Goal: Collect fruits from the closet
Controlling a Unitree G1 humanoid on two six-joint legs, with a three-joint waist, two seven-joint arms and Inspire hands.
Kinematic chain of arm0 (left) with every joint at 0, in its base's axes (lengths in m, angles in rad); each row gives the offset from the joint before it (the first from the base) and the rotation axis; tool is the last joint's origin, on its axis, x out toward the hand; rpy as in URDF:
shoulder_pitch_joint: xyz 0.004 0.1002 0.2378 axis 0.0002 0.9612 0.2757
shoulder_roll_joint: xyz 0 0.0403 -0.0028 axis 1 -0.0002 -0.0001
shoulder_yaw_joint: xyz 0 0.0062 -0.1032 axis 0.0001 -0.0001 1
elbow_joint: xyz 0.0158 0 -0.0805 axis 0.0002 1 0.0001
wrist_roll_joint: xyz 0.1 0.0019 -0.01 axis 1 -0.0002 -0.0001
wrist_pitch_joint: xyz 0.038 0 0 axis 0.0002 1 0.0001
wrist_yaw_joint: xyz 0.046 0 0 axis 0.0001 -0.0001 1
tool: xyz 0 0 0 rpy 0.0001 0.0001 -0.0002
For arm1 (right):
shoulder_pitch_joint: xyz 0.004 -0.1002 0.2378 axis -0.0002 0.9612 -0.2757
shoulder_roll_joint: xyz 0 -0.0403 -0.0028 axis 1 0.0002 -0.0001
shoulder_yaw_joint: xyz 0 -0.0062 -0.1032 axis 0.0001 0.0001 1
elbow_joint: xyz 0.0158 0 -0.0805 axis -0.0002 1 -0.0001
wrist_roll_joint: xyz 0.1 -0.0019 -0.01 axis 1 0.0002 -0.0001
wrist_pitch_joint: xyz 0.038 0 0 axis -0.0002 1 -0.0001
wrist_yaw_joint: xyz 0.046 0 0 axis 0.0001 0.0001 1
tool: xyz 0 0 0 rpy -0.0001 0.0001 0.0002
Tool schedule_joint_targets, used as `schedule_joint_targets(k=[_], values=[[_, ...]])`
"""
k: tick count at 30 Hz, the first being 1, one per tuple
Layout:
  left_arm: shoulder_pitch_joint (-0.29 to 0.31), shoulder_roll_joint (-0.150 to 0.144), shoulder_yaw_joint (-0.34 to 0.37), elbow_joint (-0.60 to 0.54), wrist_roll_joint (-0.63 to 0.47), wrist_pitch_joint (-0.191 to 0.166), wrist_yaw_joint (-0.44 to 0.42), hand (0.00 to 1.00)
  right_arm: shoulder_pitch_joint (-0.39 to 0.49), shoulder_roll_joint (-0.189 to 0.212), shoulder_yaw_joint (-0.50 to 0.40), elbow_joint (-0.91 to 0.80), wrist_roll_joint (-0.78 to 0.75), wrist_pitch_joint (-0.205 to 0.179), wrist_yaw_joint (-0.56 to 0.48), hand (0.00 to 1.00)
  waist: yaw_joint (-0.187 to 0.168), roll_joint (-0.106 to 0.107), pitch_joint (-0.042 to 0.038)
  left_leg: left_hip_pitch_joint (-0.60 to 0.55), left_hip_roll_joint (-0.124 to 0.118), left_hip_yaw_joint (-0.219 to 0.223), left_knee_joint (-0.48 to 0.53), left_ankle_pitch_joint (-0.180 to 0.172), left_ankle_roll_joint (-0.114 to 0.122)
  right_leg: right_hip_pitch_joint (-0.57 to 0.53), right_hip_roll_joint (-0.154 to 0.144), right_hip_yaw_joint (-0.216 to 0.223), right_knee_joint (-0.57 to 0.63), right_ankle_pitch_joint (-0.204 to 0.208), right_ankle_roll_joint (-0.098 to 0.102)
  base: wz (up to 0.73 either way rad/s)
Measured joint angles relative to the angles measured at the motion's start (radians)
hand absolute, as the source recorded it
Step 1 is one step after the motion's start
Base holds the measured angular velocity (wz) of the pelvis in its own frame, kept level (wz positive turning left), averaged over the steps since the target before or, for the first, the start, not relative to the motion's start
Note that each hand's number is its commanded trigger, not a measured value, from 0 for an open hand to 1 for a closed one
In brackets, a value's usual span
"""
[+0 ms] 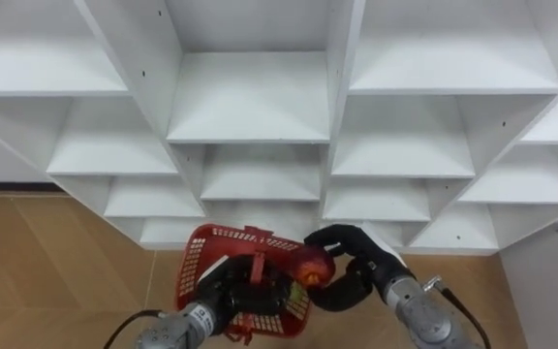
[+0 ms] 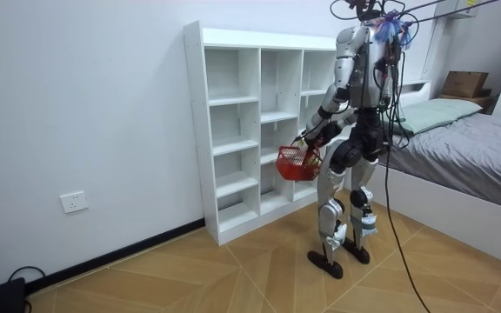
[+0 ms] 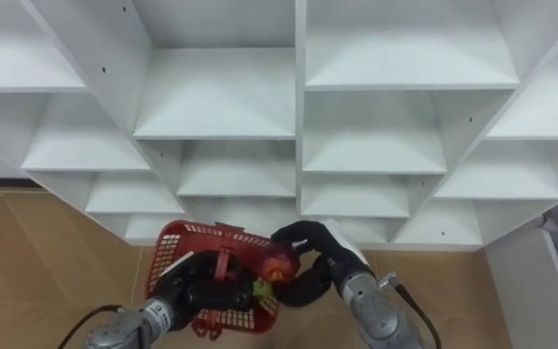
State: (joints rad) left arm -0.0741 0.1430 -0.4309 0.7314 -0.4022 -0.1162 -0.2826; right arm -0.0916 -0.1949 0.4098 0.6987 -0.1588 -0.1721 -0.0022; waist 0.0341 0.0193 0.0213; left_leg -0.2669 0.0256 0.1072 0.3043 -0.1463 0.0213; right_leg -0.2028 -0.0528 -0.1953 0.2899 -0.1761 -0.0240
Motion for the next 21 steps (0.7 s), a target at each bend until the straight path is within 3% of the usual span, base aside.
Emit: schedule_joint_targets(k=[7,21], values=[[-0.002,-0.004,-0.012,-0.059,0.0,-0.003,-0.054,1.0,0.0,-0.001,0.011,0.0,-0.001,0.0,-0.018,1.0,-0.002,0.004,0.0001,-0.006,0.001,0.002,0.0,0.0,0.0,-0.008,0.0,0.0,0.001,0.0,0.0,0.0],[-0.02,-0.005,-0.054,-0.071,-0.001,-0.003,-0.105,1.0,-0.016,0.003,0.044,0.02,-0.021,-0.001,-0.029,1.0,-0.002,0.005,0.0007,-0.005,0.001,-0.001,0.001,0.0,0.0,-0.012,0.0,0.005,0.006,0.0,0.0,0.0]])
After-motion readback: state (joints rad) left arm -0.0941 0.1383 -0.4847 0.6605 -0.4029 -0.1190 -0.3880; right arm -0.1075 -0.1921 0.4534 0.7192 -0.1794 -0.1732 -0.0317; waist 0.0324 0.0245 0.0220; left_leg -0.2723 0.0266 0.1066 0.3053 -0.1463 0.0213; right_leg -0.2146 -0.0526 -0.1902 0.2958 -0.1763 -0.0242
